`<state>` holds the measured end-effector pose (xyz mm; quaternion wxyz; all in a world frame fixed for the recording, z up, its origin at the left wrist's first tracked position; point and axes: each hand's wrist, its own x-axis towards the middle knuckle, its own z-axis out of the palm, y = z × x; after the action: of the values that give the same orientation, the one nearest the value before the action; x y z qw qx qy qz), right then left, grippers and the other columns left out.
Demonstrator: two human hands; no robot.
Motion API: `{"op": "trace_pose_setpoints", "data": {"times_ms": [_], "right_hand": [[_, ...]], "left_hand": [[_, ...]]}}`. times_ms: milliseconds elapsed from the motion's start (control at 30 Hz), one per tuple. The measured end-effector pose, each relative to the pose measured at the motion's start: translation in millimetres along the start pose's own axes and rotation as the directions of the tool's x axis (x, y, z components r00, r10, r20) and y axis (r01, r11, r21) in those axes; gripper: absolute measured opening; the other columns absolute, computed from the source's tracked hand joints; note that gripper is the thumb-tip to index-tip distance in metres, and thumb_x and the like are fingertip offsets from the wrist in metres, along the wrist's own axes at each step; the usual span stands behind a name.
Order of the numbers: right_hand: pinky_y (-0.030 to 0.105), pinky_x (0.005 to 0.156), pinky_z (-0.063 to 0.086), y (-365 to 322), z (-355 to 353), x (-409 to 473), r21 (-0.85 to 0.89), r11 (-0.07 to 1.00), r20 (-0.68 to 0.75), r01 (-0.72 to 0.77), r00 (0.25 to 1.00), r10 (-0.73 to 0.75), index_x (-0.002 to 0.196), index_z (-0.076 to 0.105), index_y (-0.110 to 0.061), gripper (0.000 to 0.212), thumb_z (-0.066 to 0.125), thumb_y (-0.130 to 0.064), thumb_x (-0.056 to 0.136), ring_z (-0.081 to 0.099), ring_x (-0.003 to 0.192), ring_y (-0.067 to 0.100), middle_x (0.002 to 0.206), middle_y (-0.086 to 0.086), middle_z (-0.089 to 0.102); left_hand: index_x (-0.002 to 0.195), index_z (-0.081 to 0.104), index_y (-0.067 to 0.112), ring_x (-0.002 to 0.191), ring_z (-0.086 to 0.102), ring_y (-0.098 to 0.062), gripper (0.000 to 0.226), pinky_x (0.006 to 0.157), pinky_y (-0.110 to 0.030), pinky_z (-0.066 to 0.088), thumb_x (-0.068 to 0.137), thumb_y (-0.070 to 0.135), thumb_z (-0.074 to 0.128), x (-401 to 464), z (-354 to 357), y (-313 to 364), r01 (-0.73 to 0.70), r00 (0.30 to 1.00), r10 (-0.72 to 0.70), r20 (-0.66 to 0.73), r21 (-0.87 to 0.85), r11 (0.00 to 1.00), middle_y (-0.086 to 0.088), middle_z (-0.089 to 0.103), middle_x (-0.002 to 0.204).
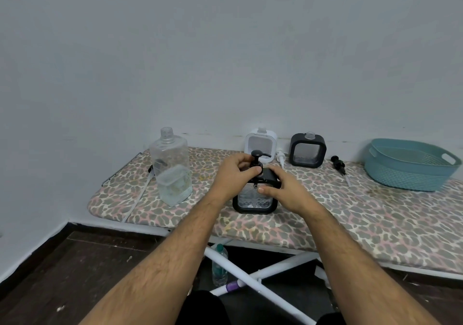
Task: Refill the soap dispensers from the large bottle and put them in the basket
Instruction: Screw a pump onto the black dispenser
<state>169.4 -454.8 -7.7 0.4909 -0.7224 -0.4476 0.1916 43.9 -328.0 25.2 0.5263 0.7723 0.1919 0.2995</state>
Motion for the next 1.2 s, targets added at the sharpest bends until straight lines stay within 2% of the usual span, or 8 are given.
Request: {"op": "trace_pose_setpoints", "data": {"times_ms": [67,200,367,567,733,900,1067,1200], "right_hand": [[0.005,0.069,0.048,0,0,-1,0.011,1.0,0.001,-0.003,1.0,0.003,0.133,0.052,-0.022,0.053,0.076,-0.014,0.086,0.063,0.096,0.001,0.11,-0.012,0.064],[0.006,0.075,0.048,1,0,-1,-0.01,1.0,-0.007,0.01,1.0,-0.01,0.136,0.052,-0.02,0.056,0.077,-0.017,0.086,0.063,0.104,0.002,0.119,-0.006,0.065],[0.007,0.072,0.049,0,0,-1,0.007,1.0,-0.004,0.006,1.0,-0.006,0.13,0.053,-0.021,0.05,0.076,-0.014,0.086,0.064,0.093,-0.007,0.116,-0.006,0.065],[0.019,0.083,0.051,1,1,1,0.014,1.0,-0.002,-0.005,1.0,0.005,0.133,0.051,-0.023,0.055,0.078,-0.017,0.085,0.064,0.103,0.009,0.114,-0.008,0.065],[0.01,0.075,0.05,2,0,0,0.005,1.0,-0.009,0.015,1.0,-0.015,0.132,0.053,-0.022,0.053,0.078,-0.017,0.085,0.065,0.105,0.007,0.118,-0.005,0.065],[0.011,0.074,0.05,2,0,1,0.008,1.0,-0.015,0.008,1.0,-0.008,0.131,0.053,-0.021,0.054,0.079,-0.019,0.083,0.064,0.103,0.007,0.117,-0.005,0.064],[0.017,0.078,0.049,4,1,3,0.0,1.0,-0.017,-0.006,1.0,0.006,0.129,0.053,-0.022,0.053,0.08,-0.022,0.083,0.065,0.101,0.011,0.113,-0.007,0.064],[0.012,0.073,0.049,3,1,0,-0.009,1.0,-0.026,0.012,1.0,-0.012,0.127,0.055,-0.02,0.05,0.079,-0.019,0.084,0.063,0.102,0.004,0.115,-0.006,0.065]], "left_hand": [[0.113,0.069,0.014,0.095,0.071,-0.009,0.025,0.096,-0.035,0.054,0.089,0.012,0.066,-1,2,2,0.005,0.999,-0.005,0.04,0.0,1.0,0.001,0.075,0.102],[0.101,0.068,0.031,0.097,0.066,-0.006,0.026,0.091,-0.029,0.053,0.079,0.042,0.078,1,11,4,-0.03,0.999,0.033,-0.015,0.136,0.99,0.01,0.069,0.106],[0.103,0.065,0.025,0.083,0.064,-0.003,0.043,0.075,-0.02,0.05,0.068,0.032,0.088,-1,11,2,0.001,0.991,0.017,-0.136,0.129,0.992,0.011,0.067,0.088],[0.117,0.065,0.019,0.102,0.069,-0.008,0.042,0.099,-0.041,0.053,0.076,0.023,0.076,-1,1,-7,0.042,0.999,-0.042,0.003,0.017,0.999,0.004,0.075,0.106],[0.112,0.068,0.024,0.1,0.061,-0.001,0.051,0.081,-0.015,0.046,0.068,0.041,0.086,-3,14,1,-0.001,0.99,0.027,-0.137,0.184,0.983,0.011,0.065,0.108],[0.111,0.068,0.02,0.089,0.065,-0.002,0.044,0.076,-0.012,0.047,0.072,0.03,0.086,-6,15,6,0.035,0.98,-0.009,-0.197,0.13,0.991,0.012,0.07,0.096],[0.128,0.061,0.028,0.108,0.065,-0.005,0.037,0.098,-0.028,0.052,0.093,0.016,0.064,-12,7,1,-0.012,0.999,0.011,0.034,0.026,1.0,0.004,0.069,0.12],[0.112,0.065,0.036,0.104,0.062,-0.007,0.046,0.103,-0.049,0.044,0.073,0.062,0.065,-12,18,1,-0.029,0.993,0.057,-0.101,0.263,0.964,0.013,0.067,0.11]]}}
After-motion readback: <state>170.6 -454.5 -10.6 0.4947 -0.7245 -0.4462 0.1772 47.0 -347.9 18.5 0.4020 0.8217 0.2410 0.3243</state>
